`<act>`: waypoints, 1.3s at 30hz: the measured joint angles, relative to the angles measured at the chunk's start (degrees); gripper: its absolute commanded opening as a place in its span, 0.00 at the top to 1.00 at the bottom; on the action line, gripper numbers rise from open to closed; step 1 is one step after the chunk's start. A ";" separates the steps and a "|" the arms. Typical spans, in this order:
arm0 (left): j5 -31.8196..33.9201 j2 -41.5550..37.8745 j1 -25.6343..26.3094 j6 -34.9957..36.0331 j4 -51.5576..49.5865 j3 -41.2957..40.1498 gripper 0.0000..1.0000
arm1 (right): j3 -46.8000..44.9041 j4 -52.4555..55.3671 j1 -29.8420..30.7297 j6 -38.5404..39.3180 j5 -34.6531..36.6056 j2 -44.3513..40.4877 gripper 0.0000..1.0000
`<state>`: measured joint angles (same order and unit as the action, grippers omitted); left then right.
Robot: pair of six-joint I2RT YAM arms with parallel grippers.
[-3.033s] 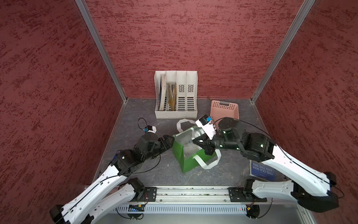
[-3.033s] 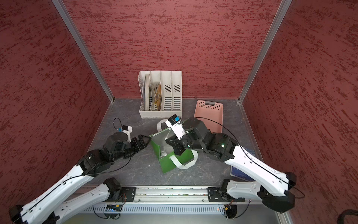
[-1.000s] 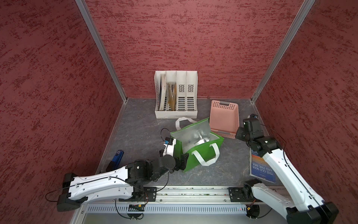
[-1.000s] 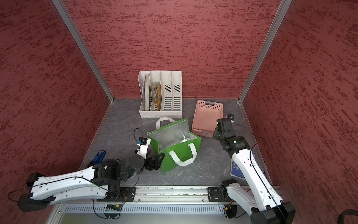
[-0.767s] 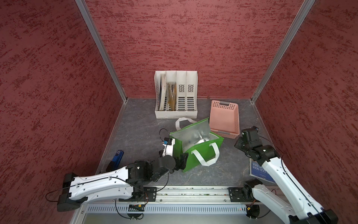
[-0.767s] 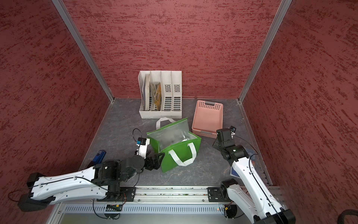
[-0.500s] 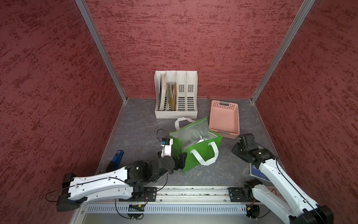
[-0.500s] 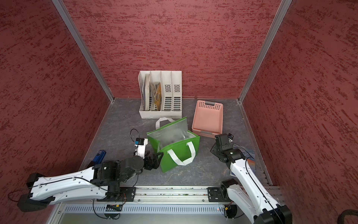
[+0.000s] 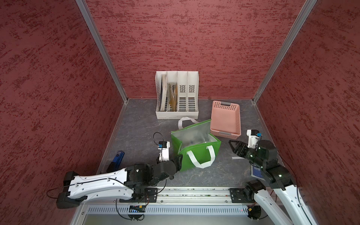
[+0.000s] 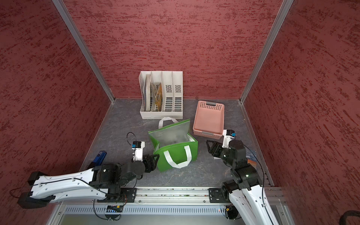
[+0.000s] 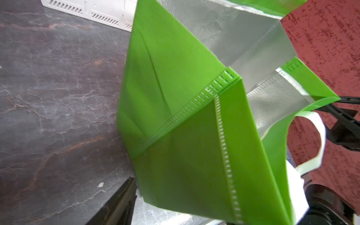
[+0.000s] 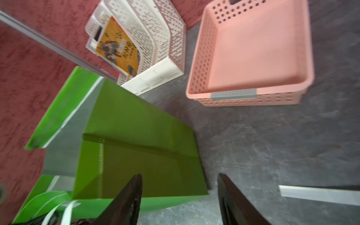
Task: Place the ice pack in the delivery bag
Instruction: Close the delivery bag at the center of the board.
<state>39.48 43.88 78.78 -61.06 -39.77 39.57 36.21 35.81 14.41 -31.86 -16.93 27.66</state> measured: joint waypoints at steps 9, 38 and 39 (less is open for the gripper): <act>7.04 -5.99 -0.87 -3.85 3.06 -3.48 0.53 | 5.16 -2.08 2.19 5.25 -7.96 6.75 0.43; 0.90 -18.51 -3.21 37.51 22.34 -14.23 0.05 | 71.47 25.49 11.78 37.92 -9.75 71.01 0.45; 0.07 -18.99 -4.31 37.99 23.56 -14.95 0.06 | 73.79 26.84 12.92 38.80 -10.27 72.78 0.46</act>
<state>39.55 24.88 74.48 -23.07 -16.21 24.62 110.00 62.65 27.33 6.94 -27.20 100.44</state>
